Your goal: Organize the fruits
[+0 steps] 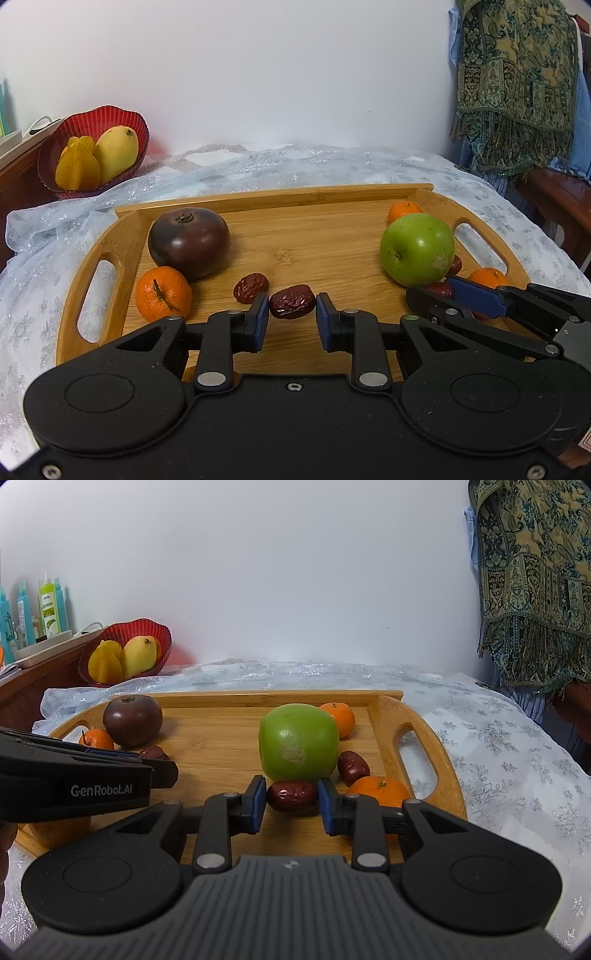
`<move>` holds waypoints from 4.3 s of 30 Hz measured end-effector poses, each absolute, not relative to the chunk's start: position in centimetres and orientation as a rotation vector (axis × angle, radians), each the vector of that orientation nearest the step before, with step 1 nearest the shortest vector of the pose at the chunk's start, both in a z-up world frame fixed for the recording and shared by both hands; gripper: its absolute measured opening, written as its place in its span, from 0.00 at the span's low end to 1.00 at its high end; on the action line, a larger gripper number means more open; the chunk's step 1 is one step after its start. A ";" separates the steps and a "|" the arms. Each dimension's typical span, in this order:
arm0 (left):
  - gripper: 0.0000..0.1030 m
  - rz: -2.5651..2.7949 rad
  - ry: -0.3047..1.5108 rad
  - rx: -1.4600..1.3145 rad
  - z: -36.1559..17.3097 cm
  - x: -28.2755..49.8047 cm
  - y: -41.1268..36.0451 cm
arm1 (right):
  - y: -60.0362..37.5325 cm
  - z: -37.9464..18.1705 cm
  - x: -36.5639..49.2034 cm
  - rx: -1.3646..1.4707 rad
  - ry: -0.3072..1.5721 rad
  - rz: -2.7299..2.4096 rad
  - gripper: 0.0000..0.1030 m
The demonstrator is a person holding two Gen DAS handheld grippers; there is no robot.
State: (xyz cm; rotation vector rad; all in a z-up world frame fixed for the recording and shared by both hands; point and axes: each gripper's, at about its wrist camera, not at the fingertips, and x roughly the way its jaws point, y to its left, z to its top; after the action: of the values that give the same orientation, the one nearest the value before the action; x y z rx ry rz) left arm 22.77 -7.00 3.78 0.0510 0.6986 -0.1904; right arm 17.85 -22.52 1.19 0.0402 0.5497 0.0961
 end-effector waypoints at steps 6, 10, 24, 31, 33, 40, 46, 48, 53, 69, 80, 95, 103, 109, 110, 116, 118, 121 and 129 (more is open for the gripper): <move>0.25 -0.188 0.706 0.048 3.7 22.8 -7.0 | -22.5 1.1 17.9 0.037 0.557 0.097 0.35; 0.25 -0.188 0.710 0.049 3.5 22.9 -7.0 | -22.4 1.1 17.9 0.035 0.558 0.095 0.36; 0.25 -0.181 0.720 0.052 3.1 23.1 -6.9 | -22.3 0.9 18.0 0.035 0.572 0.098 0.36; 0.25 -0.180 0.720 0.058 3.0 23.1 -7.0 | -22.2 0.8 18.1 0.029 0.573 0.097 0.36; 0.25 -0.180 0.720 0.059 3.0 23.1 -7.0 | -22.1 0.8 18.1 0.028 0.577 0.097 0.40; 0.25 -0.180 0.720 0.059 3.0 23.1 -7.0 | -22.0 0.8 18.1 0.022 0.577 0.096 0.40; 0.26 -0.178 0.721 0.057 3.0 23.2 -7.0 | -22.1 0.8 18.1 0.022 0.576 0.095 0.40; 0.26 -0.178 0.722 0.054 2.9 23.2 -6.9 | -22.1 0.8 18.1 0.022 0.575 0.095 0.40; 0.26 -0.178 0.722 0.054 2.9 23.2 -6.9 | -22.1 0.8 18.1 0.024 0.575 0.095 0.41; 0.36 -0.181 0.714 0.056 3.1 23.0 -6.7 | -22.0 1.0 17.7 0.019 0.565 0.089 0.47; 0.46 -0.178 0.696 0.048 3.5 22.4 -6.3 | -22.3 1.2 17.0 0.033 0.541 0.087 0.57; 0.55 -0.186 0.642 0.051 4.7 19.5 -5.4 | -23.0 2.1 14.4 0.077 0.502 0.108 0.69; 0.65 -0.200 0.591 0.055 5.6 16.5 -4.7 | -23.2 2.6 11.7 0.039 0.457 0.088 0.79; 0.75 -0.216 0.580 0.014 5.9 15.1 -4.1 | -23.3 2.9 10.8 0.043 0.431 0.109 0.84; 0.76 -0.217 0.580 0.005 5.9 14.9 -4.0 | -23.3 3.0 10.6 0.036 0.426 0.109 0.85; 0.78 -0.212 0.577 -0.016 5.6 13.6 -3.2 | -23.6 2.8 9.6 0.032 0.424 0.101 0.90; 0.79 -0.207 0.576 -0.026 5.5 13.0 -2.8 | -23.6 2.7 9.2 0.030 0.426 0.096 0.92; 0.84 -0.195 0.568 -0.032 5.2 12.0 -2.4 | -23.6 2.6 8.5 0.017 0.419 0.088 0.98; 0.85 -0.178 0.577 -0.022 4.1 9.7 -1.7 | -23.4 1.8 6.8 0.012 0.454 0.078 1.00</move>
State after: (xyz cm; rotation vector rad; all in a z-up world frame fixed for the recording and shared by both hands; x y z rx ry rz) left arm 9.67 -1.74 4.13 -0.0223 0.5771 -0.1778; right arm 6.79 -23.41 1.79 0.0122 0.4544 0.0782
